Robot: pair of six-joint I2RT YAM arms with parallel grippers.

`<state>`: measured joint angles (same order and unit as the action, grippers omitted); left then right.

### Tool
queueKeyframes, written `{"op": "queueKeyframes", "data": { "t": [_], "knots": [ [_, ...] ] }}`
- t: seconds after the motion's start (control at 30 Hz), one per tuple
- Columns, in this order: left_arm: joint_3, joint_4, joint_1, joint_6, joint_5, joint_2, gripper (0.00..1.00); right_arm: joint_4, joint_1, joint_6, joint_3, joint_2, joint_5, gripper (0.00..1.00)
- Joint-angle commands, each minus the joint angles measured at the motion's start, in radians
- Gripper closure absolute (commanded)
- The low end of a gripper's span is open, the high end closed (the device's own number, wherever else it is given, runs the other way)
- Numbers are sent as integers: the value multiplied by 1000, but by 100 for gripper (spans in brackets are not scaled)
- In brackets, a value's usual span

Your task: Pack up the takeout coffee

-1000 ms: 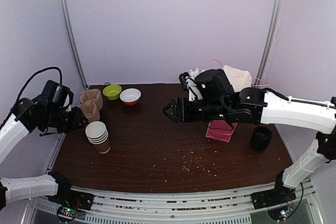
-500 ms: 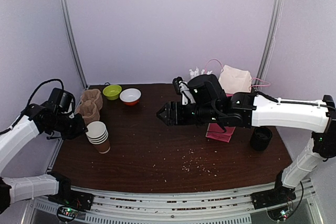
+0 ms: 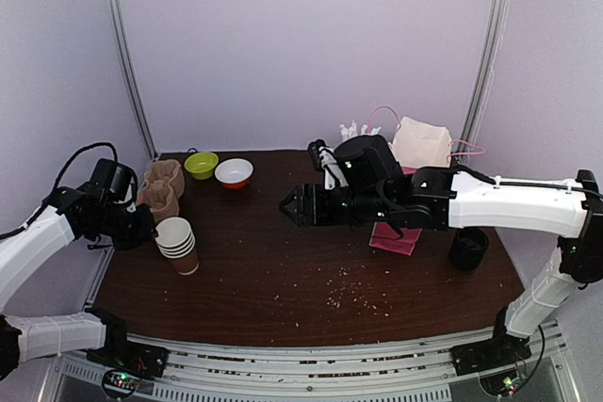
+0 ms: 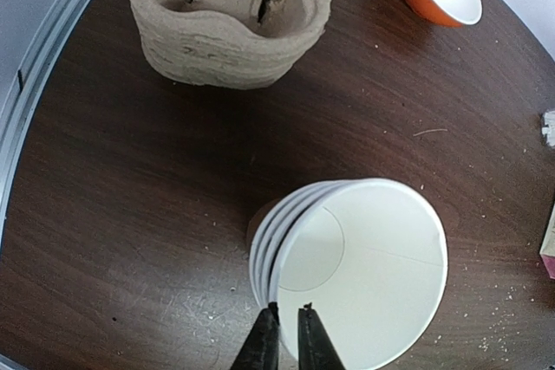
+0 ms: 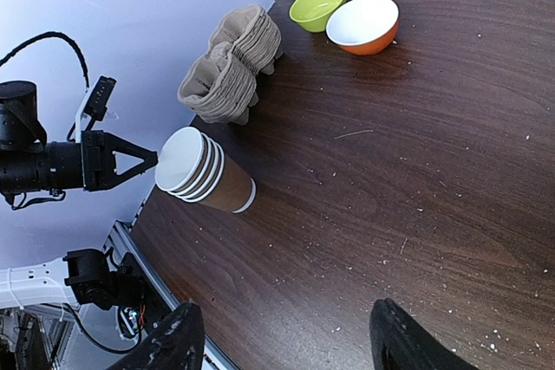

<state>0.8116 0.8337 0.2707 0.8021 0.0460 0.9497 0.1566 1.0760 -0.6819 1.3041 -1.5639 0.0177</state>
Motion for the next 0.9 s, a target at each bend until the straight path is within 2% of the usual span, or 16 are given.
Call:
{"op": "queueKeyframes", "data": {
  "t": [0.0,0.07,0.1,0.27,0.47,0.67,0.87],
  "knots": [
    [-15,-26,-8,-15,3,2,82,-7,1,4,6,-8,3,33],
    [-20,-24,-8,-15,3,-1,72,-8,2,3,6,-10,4,33],
    [-20,-24,-9,-16,4,-3,70,-8,1,3,4,-11,4,33],
    [-25,-30,-9,-17,3,-1,70,-12,2,0,1,-10,2,33],
    [-41,-46,-9,-16,-2,2,82,-12,2,0,6,-10,3,33],
    [-33,-45,-10,-16,4,-6,100,-12,2,-3,9,-13,2,33],
    [21,-19,-9,-22,0,-11,100,-12,2,-4,28,-29,-4,33]
  ]
}}
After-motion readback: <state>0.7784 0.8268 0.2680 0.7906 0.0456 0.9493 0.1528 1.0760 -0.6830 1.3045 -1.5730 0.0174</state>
